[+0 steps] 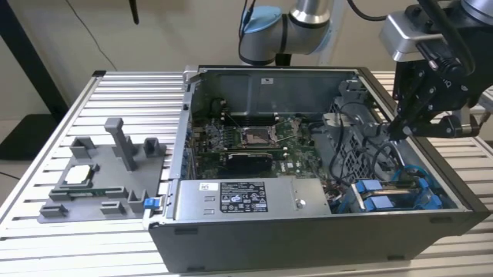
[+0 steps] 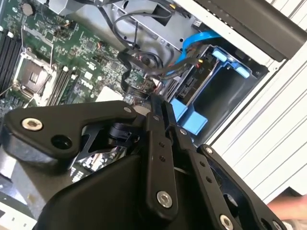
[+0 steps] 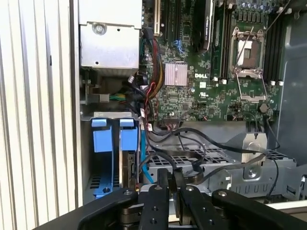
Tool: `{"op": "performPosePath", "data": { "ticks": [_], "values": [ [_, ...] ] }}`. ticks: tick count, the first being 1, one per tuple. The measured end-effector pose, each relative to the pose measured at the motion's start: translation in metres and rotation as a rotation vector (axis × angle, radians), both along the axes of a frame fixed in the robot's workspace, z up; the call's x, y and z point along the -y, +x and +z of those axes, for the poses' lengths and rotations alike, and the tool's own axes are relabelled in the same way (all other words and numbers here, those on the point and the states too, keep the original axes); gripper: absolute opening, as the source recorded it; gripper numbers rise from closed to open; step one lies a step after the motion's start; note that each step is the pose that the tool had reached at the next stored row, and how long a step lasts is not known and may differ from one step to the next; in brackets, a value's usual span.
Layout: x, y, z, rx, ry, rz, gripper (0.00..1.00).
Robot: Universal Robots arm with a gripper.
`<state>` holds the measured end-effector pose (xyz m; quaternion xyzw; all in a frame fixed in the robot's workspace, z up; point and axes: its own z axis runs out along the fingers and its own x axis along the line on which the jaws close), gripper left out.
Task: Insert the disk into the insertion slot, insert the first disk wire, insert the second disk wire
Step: 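Insert the second disk wire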
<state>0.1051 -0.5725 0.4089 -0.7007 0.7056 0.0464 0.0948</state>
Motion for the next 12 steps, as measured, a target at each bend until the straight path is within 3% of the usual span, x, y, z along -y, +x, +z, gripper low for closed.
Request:
{"op": "performPosePath", "data": {
  "ticks": [2, 4, 12],
  "values": [
    [0.0011, -0.002, -0.0005, 0.0068, -0.0043, 0.0, 0.0],
    [0.0026, -0.0026, -0.0004, 0.0076, -0.0132, 0.0, 0.0],
    [0.0048, -0.0052, -0.0013, 0.0088, -0.0849, 0.001, 0.0]
  ]
}}
